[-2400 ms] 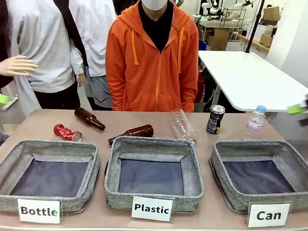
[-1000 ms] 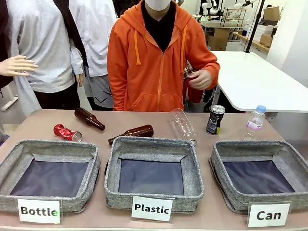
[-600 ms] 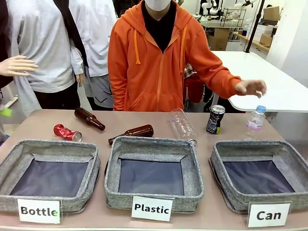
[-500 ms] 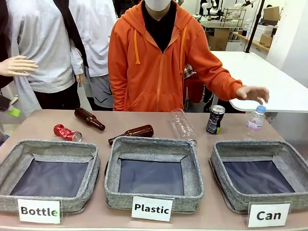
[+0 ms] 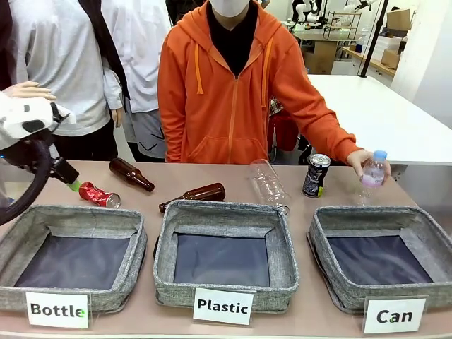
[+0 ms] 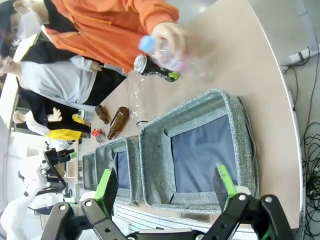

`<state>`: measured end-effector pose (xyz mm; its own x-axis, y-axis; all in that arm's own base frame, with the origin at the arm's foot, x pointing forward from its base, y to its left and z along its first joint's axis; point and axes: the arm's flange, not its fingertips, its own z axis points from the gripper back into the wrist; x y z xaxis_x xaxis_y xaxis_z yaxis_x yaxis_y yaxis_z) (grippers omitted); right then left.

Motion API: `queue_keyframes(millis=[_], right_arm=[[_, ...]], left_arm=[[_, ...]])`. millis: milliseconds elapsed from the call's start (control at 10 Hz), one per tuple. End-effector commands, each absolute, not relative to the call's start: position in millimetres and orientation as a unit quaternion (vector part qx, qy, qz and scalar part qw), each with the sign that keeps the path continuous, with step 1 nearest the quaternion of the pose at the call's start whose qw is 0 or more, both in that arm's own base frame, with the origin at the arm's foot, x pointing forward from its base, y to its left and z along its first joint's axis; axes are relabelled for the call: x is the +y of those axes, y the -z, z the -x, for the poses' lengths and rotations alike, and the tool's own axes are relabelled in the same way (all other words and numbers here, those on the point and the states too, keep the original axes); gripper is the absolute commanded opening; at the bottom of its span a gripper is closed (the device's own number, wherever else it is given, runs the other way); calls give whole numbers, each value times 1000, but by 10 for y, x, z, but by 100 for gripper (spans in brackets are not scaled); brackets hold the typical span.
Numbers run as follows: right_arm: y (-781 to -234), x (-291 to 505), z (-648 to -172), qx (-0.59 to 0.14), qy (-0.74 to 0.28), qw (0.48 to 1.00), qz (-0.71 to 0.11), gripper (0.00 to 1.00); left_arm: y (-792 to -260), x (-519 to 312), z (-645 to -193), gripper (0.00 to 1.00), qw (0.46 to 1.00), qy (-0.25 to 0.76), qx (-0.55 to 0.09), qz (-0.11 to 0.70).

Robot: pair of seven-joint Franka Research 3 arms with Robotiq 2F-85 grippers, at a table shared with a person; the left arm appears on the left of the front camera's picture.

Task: Sort the can waste into the basket.
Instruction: Pick up the can waste from the table and place it in the right Fabric basket.

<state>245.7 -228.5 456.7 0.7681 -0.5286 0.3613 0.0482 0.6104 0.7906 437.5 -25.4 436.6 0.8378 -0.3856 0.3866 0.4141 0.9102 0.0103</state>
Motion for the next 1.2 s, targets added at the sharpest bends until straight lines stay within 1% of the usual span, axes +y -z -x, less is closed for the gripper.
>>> queue_keyframes(millis=[0,300,400,500,600,700,800,900,1000,1100], right_arm=[[-4564,-2314,-2468,-307,158,843,-412,100],[-4564,-2314,-2468,-307,158,843,-412,100],[-4564,-2314,-2468,-307,158,843,-412,100],[-4564,-2314,-2468,-307,158,843,-412,100],[-4564,-2314,-2468,-307,158,843,-412,100],[-4564,-2314,-2468,-307,158,843,-412,100],[-4564,-2314,-2468,-307,158,843,-412,100],[-4564,-2314,-2468,-307,158,843,-412,100],[-4564,-2314,-2468,-307,158,843,-412,100],[-4564,-2314,-2468,-307,158,843,-412,100]], left_arm=[[-4426,-192,-4278,100,954,213,-205,41],[-4426,-192,-4278,100,954,213,-205,41],[-4416,-232,-4353,100,957,207,-200,37],[-4389,-200,-4547,100,947,265,-175,38],[-4384,-216,-4686,100,924,341,-171,35],[-4371,-239,-4765,100,880,445,-163,21],[-4343,-262,-4853,100,823,547,-154,-6],[-4311,-274,-4904,100,763,629,-148,-8],[-4305,-269,-4884,100,686,713,-148,2],[-4289,-258,-4869,100,619,772,-143,5]])
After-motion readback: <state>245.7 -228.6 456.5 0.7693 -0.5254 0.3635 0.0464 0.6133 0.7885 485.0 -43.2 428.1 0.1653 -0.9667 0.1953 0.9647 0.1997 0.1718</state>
